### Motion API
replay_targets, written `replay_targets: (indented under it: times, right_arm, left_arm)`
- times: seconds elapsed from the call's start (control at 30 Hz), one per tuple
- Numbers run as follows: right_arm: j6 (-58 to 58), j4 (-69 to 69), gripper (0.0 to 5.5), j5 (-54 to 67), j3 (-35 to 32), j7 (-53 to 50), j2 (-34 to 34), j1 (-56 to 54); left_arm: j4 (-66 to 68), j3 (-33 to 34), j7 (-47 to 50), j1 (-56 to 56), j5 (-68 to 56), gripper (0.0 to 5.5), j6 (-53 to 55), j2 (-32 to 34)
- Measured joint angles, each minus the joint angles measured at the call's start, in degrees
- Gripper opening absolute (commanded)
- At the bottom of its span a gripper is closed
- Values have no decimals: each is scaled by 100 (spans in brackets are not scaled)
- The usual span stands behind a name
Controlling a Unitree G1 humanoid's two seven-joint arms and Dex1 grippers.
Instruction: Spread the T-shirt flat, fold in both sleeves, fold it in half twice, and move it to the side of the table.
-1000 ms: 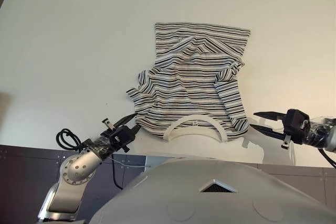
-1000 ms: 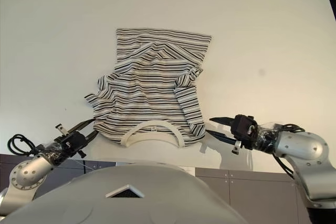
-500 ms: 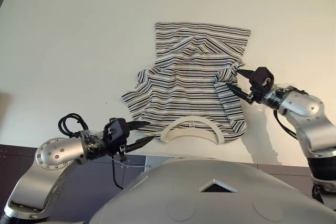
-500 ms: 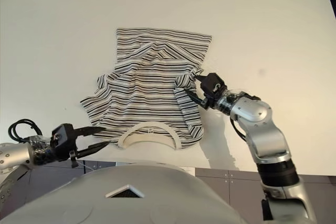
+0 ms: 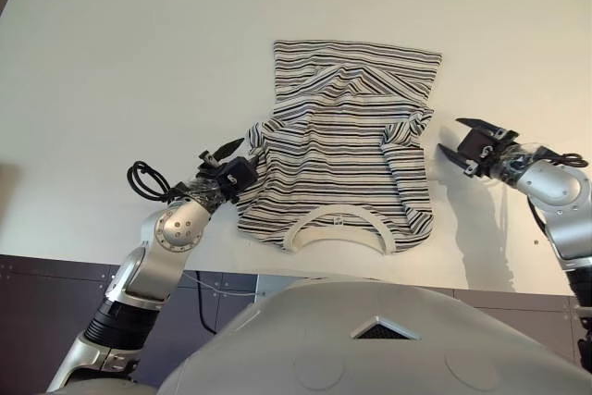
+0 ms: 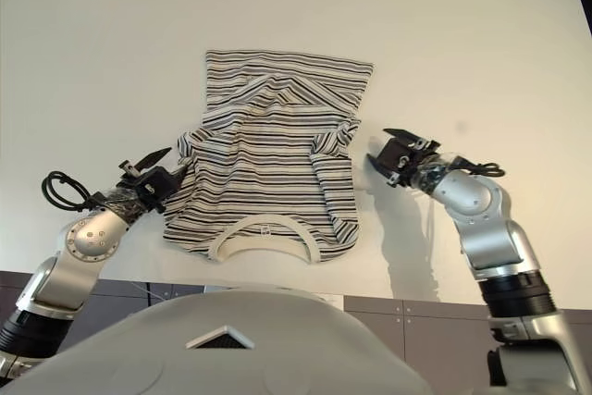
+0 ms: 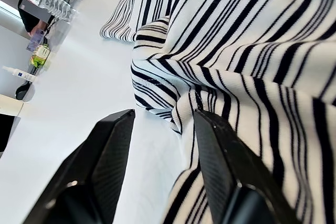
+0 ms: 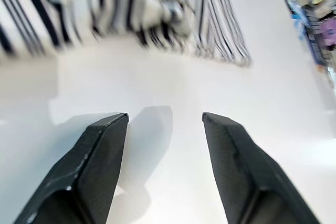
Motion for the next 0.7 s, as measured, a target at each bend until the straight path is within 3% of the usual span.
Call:
replay_targets:
  times: [0.1,0.17,0.27,0.4,0.5,0.7]
  right_arm:
    - [422,-486,260,1084,-427,283,327,186]
    - [924,-1564,260,2012,-426,809,469,174]
    - [1351,-2332,260,2391,-198,1275,434,248]
    - [1205,-1912,260,1241,372,944,412,247]
    - [111,-1060,260,-45,790,347,142,168]
    - [-651,60,260,-163,112,81,-700,327]
  left_arm:
    - [2,135,246,265,49,209,-158,-49]
    - [10,228,356,381,155,209,-196,-46]
    - [10,360,424,490,325,209,-206,-42]
    - [16,349,422,471,387,209,-220,-43]
    - [41,337,418,441,498,209,-226,-46]
    - [19,317,476,468,822,209,-243,-50]
